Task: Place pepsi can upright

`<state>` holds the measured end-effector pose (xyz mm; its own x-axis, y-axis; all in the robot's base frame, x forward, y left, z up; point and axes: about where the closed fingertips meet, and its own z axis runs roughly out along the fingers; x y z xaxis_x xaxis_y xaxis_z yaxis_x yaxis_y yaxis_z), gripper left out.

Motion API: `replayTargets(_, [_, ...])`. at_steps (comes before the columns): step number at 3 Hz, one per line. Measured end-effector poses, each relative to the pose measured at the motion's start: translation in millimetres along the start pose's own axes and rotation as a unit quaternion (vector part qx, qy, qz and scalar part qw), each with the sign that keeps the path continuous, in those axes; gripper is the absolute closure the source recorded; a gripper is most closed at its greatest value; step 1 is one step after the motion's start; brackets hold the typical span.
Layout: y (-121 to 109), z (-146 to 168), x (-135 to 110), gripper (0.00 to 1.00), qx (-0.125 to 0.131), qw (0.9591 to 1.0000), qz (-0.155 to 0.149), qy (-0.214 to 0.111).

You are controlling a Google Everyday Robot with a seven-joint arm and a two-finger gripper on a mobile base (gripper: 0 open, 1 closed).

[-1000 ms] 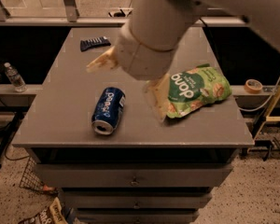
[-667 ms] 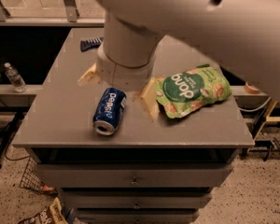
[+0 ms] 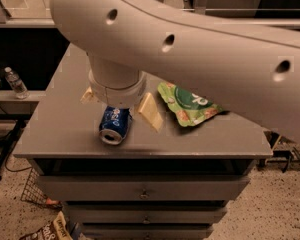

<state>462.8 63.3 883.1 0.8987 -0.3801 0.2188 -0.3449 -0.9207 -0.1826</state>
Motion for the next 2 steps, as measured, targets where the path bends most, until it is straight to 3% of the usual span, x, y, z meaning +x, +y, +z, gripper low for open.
replayTargets(2, [-9.2,24.3,-22.8,0.0,-0.026,0.9991,-0.03,-0.015])
